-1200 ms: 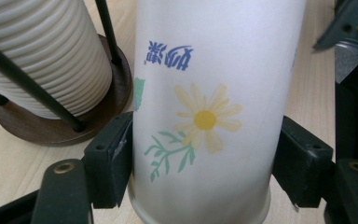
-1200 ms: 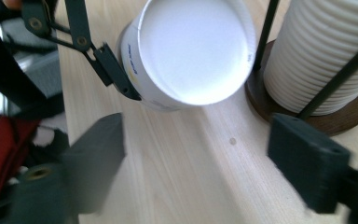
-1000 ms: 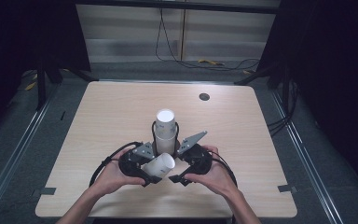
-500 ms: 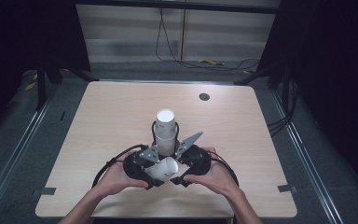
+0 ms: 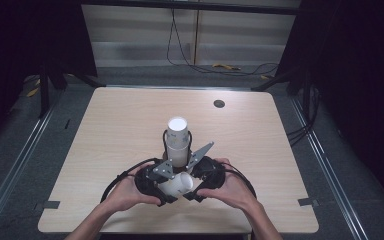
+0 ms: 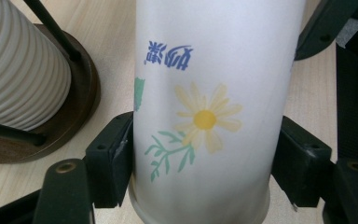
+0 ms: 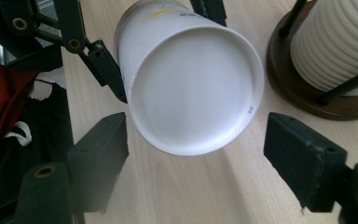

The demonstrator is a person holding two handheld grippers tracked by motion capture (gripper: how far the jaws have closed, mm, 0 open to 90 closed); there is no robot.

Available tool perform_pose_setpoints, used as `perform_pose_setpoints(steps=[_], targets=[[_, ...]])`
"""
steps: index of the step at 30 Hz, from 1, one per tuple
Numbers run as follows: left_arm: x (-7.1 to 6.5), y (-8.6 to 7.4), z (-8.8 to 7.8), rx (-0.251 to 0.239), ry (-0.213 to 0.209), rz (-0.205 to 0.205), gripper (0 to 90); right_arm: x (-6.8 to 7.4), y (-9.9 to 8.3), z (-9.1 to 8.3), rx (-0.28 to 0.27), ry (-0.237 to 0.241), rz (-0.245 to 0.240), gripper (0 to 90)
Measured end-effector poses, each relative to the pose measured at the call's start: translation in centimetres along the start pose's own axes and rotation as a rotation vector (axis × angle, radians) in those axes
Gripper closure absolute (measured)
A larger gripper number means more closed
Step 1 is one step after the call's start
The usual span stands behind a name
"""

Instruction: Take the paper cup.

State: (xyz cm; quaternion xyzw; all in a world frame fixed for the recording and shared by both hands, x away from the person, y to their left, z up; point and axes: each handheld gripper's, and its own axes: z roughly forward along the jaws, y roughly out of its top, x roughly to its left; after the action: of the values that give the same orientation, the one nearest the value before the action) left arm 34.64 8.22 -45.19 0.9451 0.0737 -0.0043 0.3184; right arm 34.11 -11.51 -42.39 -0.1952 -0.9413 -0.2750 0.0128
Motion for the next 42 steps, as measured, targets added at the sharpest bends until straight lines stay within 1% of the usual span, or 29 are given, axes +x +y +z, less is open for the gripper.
perform_pose_setpoints(steps=[1,2,4,5,6,8,9,10,11,12,13,17,18,19,23,28,29,30,31,32,34,37,38,40,41,42], targets=[[-0.1,0.0,0.0,0.009,0.01,0.003,30.1,0.1,0.0,0.0,0.004,-0.002,-0.01,22.9],[-0.1,0.1,-0.1,0.007,0.007,0.005,30.1,0.2,0.2,0.0,-0.002,-0.007,-0.017,23.4],[-0.2,0.1,-0.2,0.002,0.004,0.008,30.1,0.2,0.2,0.0,-0.002,-0.003,-0.018,22.7],[-0.3,0.3,-0.1,0.011,0.006,0.019,30.1,0.2,0.3,0.1,-0.003,0.003,-0.012,23.1],[-0.4,0.4,-0.1,0.008,0.009,0.026,30.1,0.2,0.4,0.2,-0.003,0.006,-0.016,23.0],[-0.5,0.5,0.0,0.01,0.01,0.029,30.2,0.2,0.6,0.3,-0.004,0.015,-0.015,23.8],[-0.6,0.5,0.1,0.016,0.008,0.038,30.2,0.3,0.6,0.3,-0.01,0.02,-0.012,25.5],[-0.7,0.5,0.1,0.013,0.013,0.038,30.1,0.3,0.7,0.3,-0.001,0.027,-0.02,27.3],[-0.7,0.5,0.1,0.013,0.013,0.038,30.2,0.3,0.7,0.3,-0.001,0.027,-0.02,27.3],[-0.7,0.6,0.1,0.018,0.021,0.047,30.2,0.4,0.7,0.2,0.0,0.027,-0.032,29.1],[-0.8,0.7,0.0,0.011,0.018,0.06,30.2,0.5,0.8,-0.1,-0.022,0.034,-0.048,31.7],[-0.8,0.7,0.0,0.016,0.018,0.064,30.2,0.5,0.9,-0.2,-0.021,0.039,-0.056,32.0],[-0.9,0.7,0.0,0.014,0.017,0.069,30.3,0.5,0.8,-0.1,-0.014,0.046,-0.055,32.1],[-0.9,0.7,0.0,0.012,0.019,0.071,30.3,0.4,0.8,0.0,-0.018,0.052,-0.058,32.1],[-1.0,0.7,0.1,0.01,0.018,0.076,30.3,0.5,0.9,0.0,-0.016,0.051,-0.063,31.6],[-1.0,0.7,0.2,0.009,0.013,0.085,30.1,0.5,0.9,0.0,-0.019,0.057,-0.066,33.7],[-1.0,0.6,0.2,0.009,0.01,0.089,30.1,0.5,0.8,-0.1,-0.018,0.065,-0.064,34.3],[-1.0,0.6,0.2,0.004,0.008,0.094,30.0,0.4,0.8,-0.1,-0.022,0.069,-0.068,34.8],[-1.0,0.6,0.0,-0.004,0.004,0.099,29.9,0.4,0.7,-0.2,-0.029,0.074,-0.058,35.6],[-1.0,0.6,0.0,-0.004,0.004,0.099,29.8,0.4,0.7,-0.2,-0.029,0.074,-0.058,35.6],[-1.0,0.5,-0.2,-0.029,0.001,0.101,29.6,0.3,0.6,-0.5,-0.047,0.081,-0.052,36.3],[-0.9,0.5,-0.3,-0.044,0.001,0.106,29.2,0.2,0.5,-0.7,-0.053,0.091,-0.057,36.6],[-0.9,0.4,-0.4,-0.055,0.001,0.102,28.4,0.2,0.4,-0.8,-0.057,0.089,-0.053,36.8],[-0.8,0.3,-0.4,-0.061,0.001,0.099,27.3,0.1,0.4,-0.9,-0.062,0.091,-0.052,36.8],[-0.7,0.3,-0.4,-0.078,-0.001,0.094,26.6,0.1,0.4,-0.9,-0.065,0.093,-0.051,36.9],[-0.7,0.2,-0.5,-0.084,0.0,0.091,26.6,0.1,0.4,-0.9,-0.065,0.093,-0.051,36.9]])
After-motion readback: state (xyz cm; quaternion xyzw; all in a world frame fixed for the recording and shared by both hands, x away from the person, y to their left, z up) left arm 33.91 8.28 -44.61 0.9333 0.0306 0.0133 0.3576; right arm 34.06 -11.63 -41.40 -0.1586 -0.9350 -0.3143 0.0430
